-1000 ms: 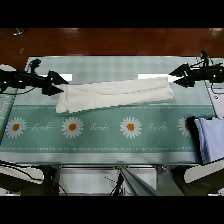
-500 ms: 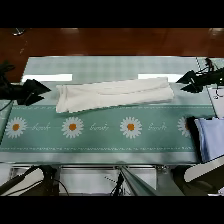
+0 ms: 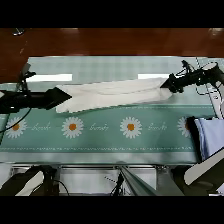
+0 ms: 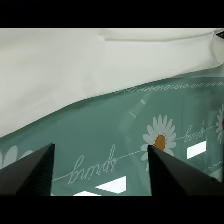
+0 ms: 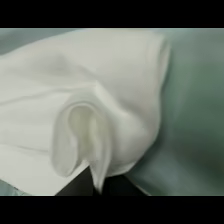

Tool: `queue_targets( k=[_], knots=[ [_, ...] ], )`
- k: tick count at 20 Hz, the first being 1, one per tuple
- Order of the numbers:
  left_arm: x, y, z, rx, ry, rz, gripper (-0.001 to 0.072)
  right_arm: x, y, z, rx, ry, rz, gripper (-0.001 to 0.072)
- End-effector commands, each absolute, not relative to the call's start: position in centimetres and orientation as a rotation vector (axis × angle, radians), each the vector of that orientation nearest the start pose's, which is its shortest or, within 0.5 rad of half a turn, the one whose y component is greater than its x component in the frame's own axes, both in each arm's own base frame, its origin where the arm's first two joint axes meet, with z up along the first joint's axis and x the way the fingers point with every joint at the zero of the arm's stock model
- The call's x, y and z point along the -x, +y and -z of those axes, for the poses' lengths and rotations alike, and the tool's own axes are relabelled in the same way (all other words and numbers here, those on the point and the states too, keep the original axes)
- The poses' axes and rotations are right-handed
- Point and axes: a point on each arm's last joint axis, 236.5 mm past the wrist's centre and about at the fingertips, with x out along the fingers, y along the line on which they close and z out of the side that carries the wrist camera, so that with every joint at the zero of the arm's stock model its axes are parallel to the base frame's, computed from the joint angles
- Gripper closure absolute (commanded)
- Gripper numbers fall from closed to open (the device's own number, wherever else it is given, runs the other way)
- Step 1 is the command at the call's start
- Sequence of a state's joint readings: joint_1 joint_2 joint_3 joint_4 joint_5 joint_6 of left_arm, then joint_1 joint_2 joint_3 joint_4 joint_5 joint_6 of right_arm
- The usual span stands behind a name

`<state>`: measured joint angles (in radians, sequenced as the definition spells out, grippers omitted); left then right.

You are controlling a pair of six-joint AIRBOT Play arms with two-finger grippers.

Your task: Fold the shirts.

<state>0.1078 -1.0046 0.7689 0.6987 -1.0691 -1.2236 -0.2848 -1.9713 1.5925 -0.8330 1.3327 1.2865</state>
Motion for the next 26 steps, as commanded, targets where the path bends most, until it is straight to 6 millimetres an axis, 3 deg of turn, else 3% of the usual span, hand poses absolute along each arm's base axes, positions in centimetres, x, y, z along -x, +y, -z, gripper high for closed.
queue_targets(
  k=[1, 3, 5, 7, 10, 12, 15, 19, 21, 24, 26],
  knots=[
    [-33.3, -15.2, -3.1, 0.573, 1.074, 0.513, 0.0675, -46.9, 4.4, 7.6, -0.707, 1.436, -0.450, 0.0685],
    [-32.9, -16.3, -2.6, 0.557, 1.096, 0.540, 0.0681, -46.3, 2.6, 5.0, -0.579, 1.413, -0.409, 0.0685],
    [-32.2, -17.7, -2.4, 0.539, 1.118, 0.573, 0.0682, -44.6, 1.0, 1.3, -0.454, 1.404, -0.363, 0.0685],
    [-31.2, -20.0, -2.2, 0.520, 1.146, 0.615, 0.0683, -41.6, 1.3, -2.9, -0.378, 1.353, -0.360, 0.0685],
    [-31.5, -23.5, -0.8, 0.451, 1.191, 0.631, 0.0684, -36.8, 2.4, -6.6, -0.356, 1.233, -0.320, 0.0685],
    [-32.1, -26.3, 1.0, 0.317, 1.236, 0.641, 0.0684, -33.0, 3.5, -8.0, -0.376, 1.189, -0.296, 0.0685],
    [-33.1, -33.1, 1.6, 0.253, 1.265, 0.735, 0.0683, -28.6, 5.0, -9.3, -0.411, 1.126, -0.280, 0.0685],
    [-33.6, -41.5, 3.1, 0.244, 1.290, 0.806, 0.0683, -25.3, 6.0, -10.8, -0.399, 1.079, -0.281, 0.0685],
    [-32.5, -45.4, 3.9, 0.240, 1.313, 0.843, 0.0683, -24.9, 6.2, -11.9, -0.396, 1.034, -0.284, 0.0685],
    [-27.7, -50.9, 5.1, 0.310, 1.445, 0.912, 0.0682, -24.7, 6.7, -12.4, -0.408, 1.019, -0.297, 0.0685],
    [-25.1, -52.9, 5.7, 0.312, 1.487, 0.972, 0.0682, -24.9, 7.1, -12.8, -0.421, 1.006, -0.314, 0.0685]
  ],
)
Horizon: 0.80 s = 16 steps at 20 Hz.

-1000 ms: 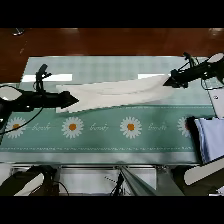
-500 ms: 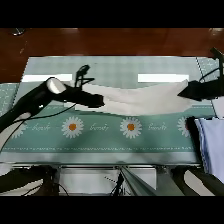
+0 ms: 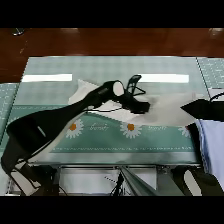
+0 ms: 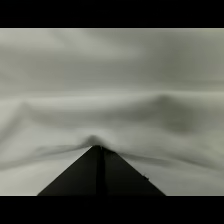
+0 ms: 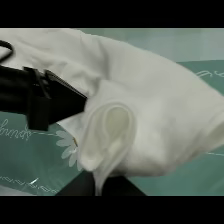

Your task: Fold the shirts.

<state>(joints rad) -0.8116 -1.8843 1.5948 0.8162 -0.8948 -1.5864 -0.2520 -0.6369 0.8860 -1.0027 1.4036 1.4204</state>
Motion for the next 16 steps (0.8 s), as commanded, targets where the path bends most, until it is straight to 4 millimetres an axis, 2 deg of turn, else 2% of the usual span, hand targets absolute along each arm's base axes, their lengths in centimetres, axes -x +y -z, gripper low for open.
queue_targets(
  k=[1, 3, 5, 6, 8, 11, 13, 14, 15, 16],
  knots=[
    [-24.9, -53.1, 5.8, 0.269, 1.458, 1.015, 0.0681, -24.9, 7.1, -12.7, -0.416, 1.006, -0.316, 0.0685],
    [-26.8, -51.9, 5.1, 0.274, 1.434, 1.012, 0.0680, -24.9, 6.9, -12.7, -0.410, 1.005, -0.309, 0.0685],
    [-31.0, -48.8, 3.1, 0.330, 1.410, 0.966, 0.0680, -25.2, 6.8, -12.8, -0.411, 0.994, -0.306, 0.0685],
    [-33.4, -46.4, 1.9, 0.357, 1.394, 0.940, 0.0680, -25.3, 6.8, -12.9, -0.413, 0.987, -0.305, 0.0685],
    [-37.9, -40.1, -0.2, 0.382, 1.377, 0.873, 0.0680, -25.8, 7.3, -13.2, -0.406, 0.962, -0.317, 0.0685],
    [-41.8, -29.3, -4.0, 0.406, 1.322, 0.745, 0.0680, -27.7, 10.7, -13.8, -0.424, 0.923, -0.399, 0.0685],
    [-43.0, -21.7, -6.1, 0.386, 1.217, 0.580, 0.0680, -29.0, 14.5, -14.0, -0.424, 0.941, -0.493, 0.0685],
    [-42.9, -18.1, -7.3, 0.385, 1.155, 0.500, 0.0681, -29.7, 16.7, -14.2, -0.410, 0.943, -0.546, 0.0685],
    [-42.3, -14.7, -8.8, 0.395, 1.081, 0.427, 0.0680, -30.6, 19.3, -14.6, -0.391, 0.937, -0.601, 0.0685],
    [-41.2, -12.2, -10.2, 0.406, 1.010, 0.377, 0.0680, -31.5, 21.7, -14.8, -0.375, 0.931, -0.646, 0.0685]
  ],
)
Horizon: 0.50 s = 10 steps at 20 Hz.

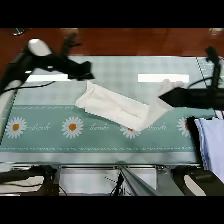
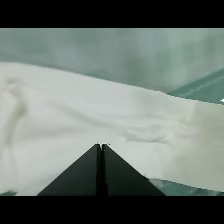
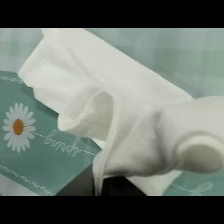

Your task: Fold the shirts.

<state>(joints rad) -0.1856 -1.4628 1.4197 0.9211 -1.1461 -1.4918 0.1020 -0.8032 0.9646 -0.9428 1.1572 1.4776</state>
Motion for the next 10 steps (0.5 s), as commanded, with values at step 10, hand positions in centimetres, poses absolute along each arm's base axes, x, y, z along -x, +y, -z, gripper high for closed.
queue_targets(
  k=[10],
  knots=[
    [-25.5, -8.9, -6.3, 0.582, 0.845, 0.221, 0.0680, -39.4, 43.0, -1.6, -0.361, 1.185, -0.860, 0.0684]
  ],
)
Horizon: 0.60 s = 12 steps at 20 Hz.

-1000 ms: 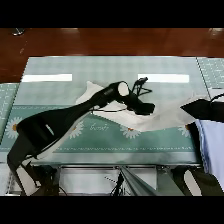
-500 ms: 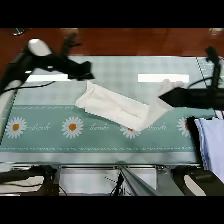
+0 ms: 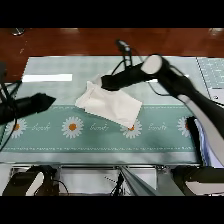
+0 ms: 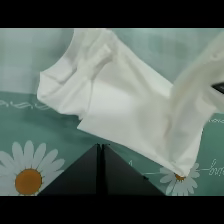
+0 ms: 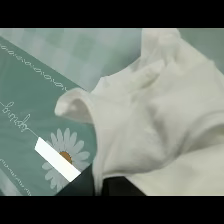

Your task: Fold the shirts.

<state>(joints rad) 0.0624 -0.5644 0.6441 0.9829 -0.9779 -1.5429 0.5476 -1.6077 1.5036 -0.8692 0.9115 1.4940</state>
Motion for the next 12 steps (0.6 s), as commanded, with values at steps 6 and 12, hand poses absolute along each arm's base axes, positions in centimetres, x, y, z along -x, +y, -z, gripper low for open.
queue_targets(
  k=[6, 12],
  knots=[
    [-25.0, -9.2, -5.0, 0.611, 0.863, 0.223, 0.0680, -40.4, 45.1, 0.4, -0.420, 1.231, -0.852, 0.0675],
    [-25.3, -9.1, -5.2, 0.613, 0.845, 0.218, 0.0680, -39.3, 41.6, -4.4, -0.405, 1.296, -0.955, 0.0084]
  ],
)
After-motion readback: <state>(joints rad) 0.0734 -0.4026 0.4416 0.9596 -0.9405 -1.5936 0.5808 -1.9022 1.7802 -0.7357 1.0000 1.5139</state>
